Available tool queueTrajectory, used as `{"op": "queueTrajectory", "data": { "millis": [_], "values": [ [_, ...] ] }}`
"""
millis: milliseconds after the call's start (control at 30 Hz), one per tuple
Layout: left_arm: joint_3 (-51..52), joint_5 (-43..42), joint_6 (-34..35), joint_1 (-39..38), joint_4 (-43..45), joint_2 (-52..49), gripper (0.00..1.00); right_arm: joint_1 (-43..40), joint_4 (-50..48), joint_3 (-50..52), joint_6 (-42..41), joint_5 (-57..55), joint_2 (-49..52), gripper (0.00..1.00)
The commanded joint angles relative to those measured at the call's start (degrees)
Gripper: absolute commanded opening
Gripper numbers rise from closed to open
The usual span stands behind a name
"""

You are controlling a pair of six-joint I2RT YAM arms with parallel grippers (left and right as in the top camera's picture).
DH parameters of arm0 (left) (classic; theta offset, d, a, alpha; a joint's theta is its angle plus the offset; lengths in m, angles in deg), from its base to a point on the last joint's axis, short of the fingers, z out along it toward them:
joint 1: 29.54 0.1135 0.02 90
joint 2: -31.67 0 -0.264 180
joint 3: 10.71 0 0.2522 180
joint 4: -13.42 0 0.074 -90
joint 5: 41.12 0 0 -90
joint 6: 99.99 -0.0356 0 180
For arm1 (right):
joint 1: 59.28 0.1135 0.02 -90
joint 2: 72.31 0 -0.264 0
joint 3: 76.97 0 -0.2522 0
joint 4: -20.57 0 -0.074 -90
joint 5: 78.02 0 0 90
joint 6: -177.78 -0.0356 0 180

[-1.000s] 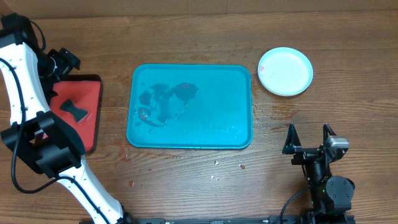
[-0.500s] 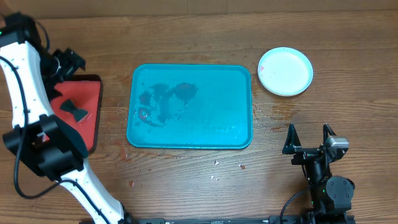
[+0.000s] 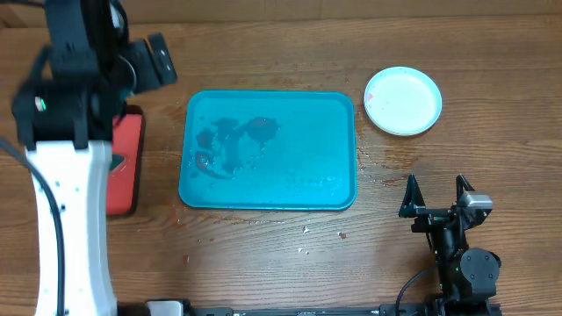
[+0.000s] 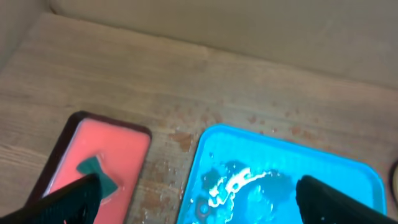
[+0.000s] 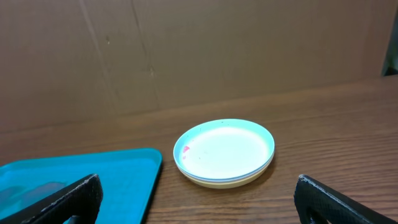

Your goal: Clean dirty plates on tray and stack at the side

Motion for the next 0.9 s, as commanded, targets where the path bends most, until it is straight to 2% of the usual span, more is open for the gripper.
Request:
{"op": "queueTrajectory", "data": {
  "millis": [0,167,300,433,567,733,867],
  "values": [
    [14.27,-0.17,-3.89,0.28,6.29,6.91,0.99,-0.28,-0.33,0.59,0.24,0.48,-0.68,1.0],
    [36.89,-5.29,-3.78,0.52,21.88,21.29,1.0,-0.28,-0.33,0.59,0.26,0.48,-0.68,1.0],
    [50.31,-10.29,-3.67,0.33,27.89,34.82,1.0,-0.28,-0.33,0.59,0.24,0.48,-0.68,1.0],
    [57.57,-8.66,-3.96,0.35,29.07,45.79,1.0,-0.28,-0.33,0.59,0.26,0.48,-0.68,1.0],
    [65.31,-7.96,-7.52,0.35,32.17,52.87,1.0,-0.28,-0.33,0.59,0.24,0.48,-0.68,1.0],
    [77.72,-7.37,-14.88,0.35,42.66,61.53,1.0,-0.28,-0.33,0.59,0.26,0.48,-0.68,1.0],
    [87.14,-7.52,-15.45,0.35,52.72,67.41,1.0,-0.28,-0.33,0.59,0.24,0.48,-0.68,1.0]
  ]
}}
